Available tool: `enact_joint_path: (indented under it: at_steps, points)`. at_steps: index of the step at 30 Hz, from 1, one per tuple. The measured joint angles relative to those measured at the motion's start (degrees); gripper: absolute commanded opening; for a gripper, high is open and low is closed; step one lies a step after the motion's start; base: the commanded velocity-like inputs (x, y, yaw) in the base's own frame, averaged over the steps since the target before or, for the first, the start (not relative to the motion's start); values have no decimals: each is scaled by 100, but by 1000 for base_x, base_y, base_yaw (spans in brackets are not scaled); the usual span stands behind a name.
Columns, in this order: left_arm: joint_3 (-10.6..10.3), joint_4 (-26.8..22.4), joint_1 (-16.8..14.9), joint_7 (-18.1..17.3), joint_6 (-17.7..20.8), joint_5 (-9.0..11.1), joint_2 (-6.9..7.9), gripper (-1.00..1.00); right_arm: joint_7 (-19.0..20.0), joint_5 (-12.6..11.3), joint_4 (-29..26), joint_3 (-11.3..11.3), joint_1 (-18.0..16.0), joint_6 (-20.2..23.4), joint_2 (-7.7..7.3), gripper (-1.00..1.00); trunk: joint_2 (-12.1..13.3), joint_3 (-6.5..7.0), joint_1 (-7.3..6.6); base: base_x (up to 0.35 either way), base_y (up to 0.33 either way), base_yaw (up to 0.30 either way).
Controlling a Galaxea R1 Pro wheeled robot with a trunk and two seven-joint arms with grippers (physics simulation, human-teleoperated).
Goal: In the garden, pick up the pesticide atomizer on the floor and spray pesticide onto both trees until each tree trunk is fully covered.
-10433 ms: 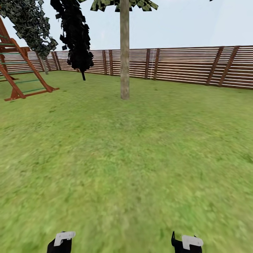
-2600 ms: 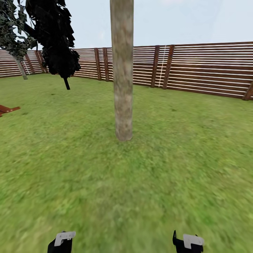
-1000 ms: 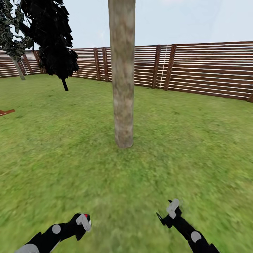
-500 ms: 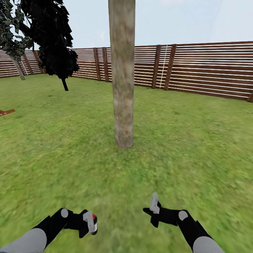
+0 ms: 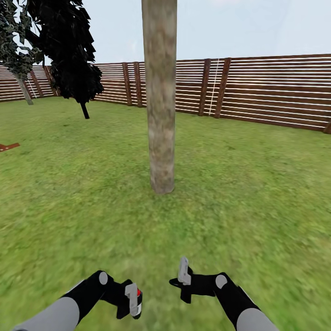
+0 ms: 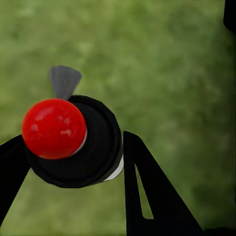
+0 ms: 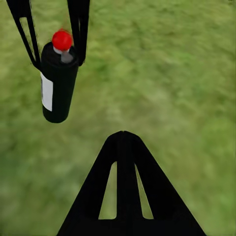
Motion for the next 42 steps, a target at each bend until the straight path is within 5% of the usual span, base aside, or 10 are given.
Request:
enact_joint_path:
  at_steps: [11,19,24,42]
  points:
    - [29,-15,-20,33,10,6,-466,-100,4,-4,10,0,0,0,109,-100,0,0,0,0,0,0]
    - [91,-260,-14,54,1,78,-498,-100,4,-4,9,2,0,0,126,-100,0,0,0,0,0,0]
    - [77,-318,-13,47,1,437,-507,-100,4,-4,9,8,0,0,128,-100,0,0,0,0,0,0]
    - [39,-352,22,300,-11,426,-598,-100,4,-4,0,9,2,0,214,-100,0,0,0,0,0,0]
